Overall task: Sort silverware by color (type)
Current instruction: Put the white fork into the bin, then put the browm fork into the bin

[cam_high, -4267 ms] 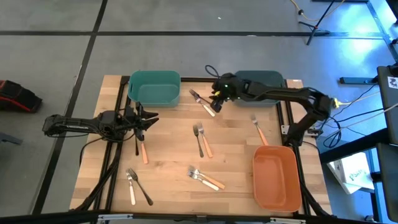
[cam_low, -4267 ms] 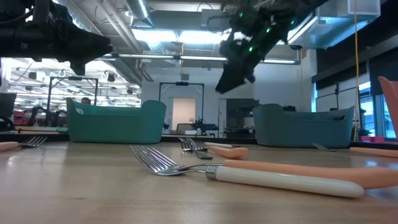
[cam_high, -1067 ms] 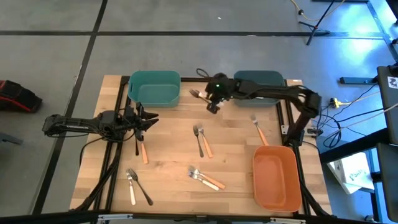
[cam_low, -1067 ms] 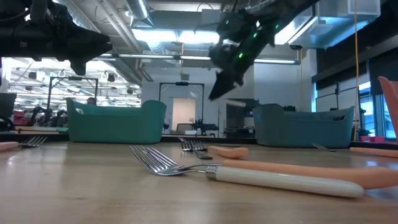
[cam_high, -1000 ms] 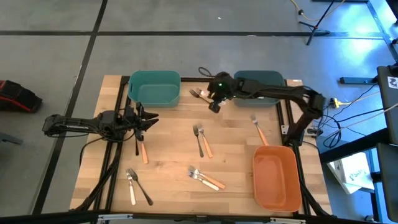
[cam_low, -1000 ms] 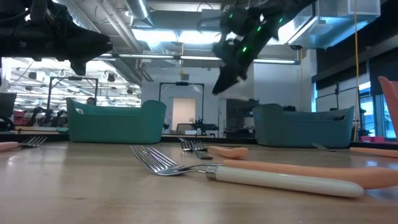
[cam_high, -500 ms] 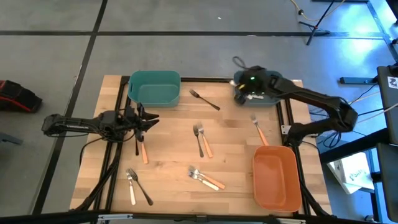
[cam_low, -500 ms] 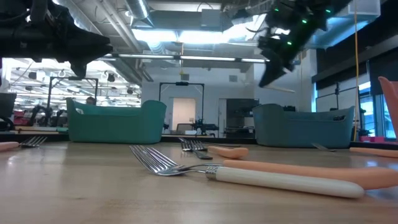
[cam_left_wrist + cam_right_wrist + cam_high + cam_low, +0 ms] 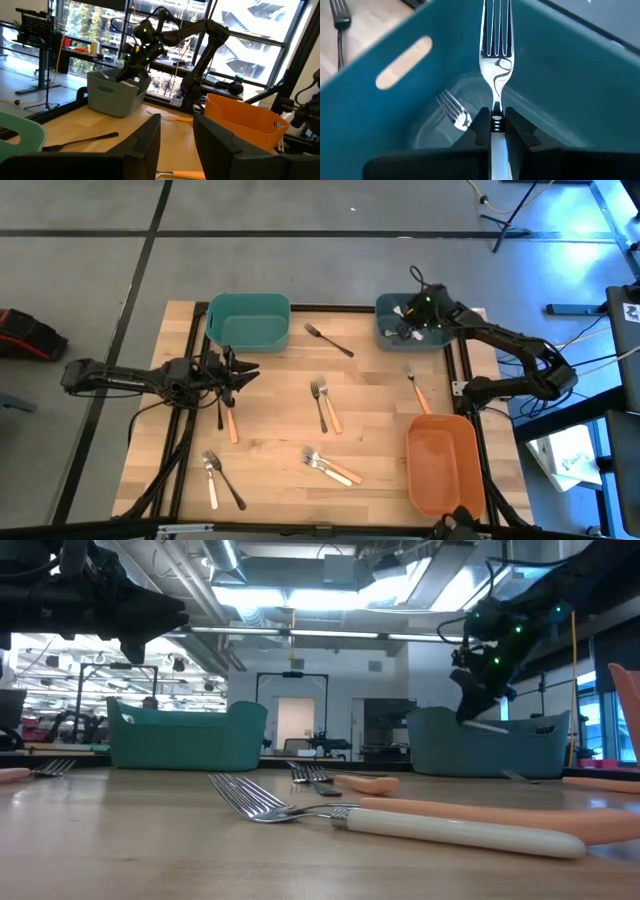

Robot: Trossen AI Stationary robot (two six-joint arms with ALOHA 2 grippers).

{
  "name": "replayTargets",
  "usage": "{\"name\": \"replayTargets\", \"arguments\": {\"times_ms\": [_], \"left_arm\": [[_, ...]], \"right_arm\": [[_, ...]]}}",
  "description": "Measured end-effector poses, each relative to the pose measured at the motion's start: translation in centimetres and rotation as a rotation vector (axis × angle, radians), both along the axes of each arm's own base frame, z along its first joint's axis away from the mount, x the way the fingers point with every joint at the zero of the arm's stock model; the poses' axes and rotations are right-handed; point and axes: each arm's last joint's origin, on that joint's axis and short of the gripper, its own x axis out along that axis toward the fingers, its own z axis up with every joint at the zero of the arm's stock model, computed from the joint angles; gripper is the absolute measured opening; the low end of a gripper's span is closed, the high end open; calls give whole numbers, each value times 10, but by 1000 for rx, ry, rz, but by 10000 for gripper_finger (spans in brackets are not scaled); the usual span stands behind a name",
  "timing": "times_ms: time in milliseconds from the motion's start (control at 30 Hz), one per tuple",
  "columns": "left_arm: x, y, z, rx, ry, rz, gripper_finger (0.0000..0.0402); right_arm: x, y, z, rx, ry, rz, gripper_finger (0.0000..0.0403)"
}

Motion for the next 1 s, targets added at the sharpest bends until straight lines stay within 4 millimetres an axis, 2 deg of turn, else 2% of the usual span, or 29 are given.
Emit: {"name": "replayTargets", "arguments": {"times_ms": [333, 567, 633, 767, 900, 1000], "left_arm": [[5, 0, -2, 22, 26, 1, 110], [6, 0, -3, 23, 33, -2, 110], [6, 0, -3, 23, 34, -2, 110], [6, 0, -3, 23, 34, -2, 110], [6, 0, -3, 23, 33, -2, 110], [6, 0, -3, 22, 34, -2, 110]], "right_arm": [[1, -1, -20, 61, 56, -14, 17], [0, -1, -20, 48, 75, -36, 20], [0, -2, -20, 41, 87, -48, 34], [0, -2, -19, 40, 98, -54, 85], [3, -6, -3, 57, 104, -47, 129], [6, -7, 12, 72, 115, -35, 147]]}}
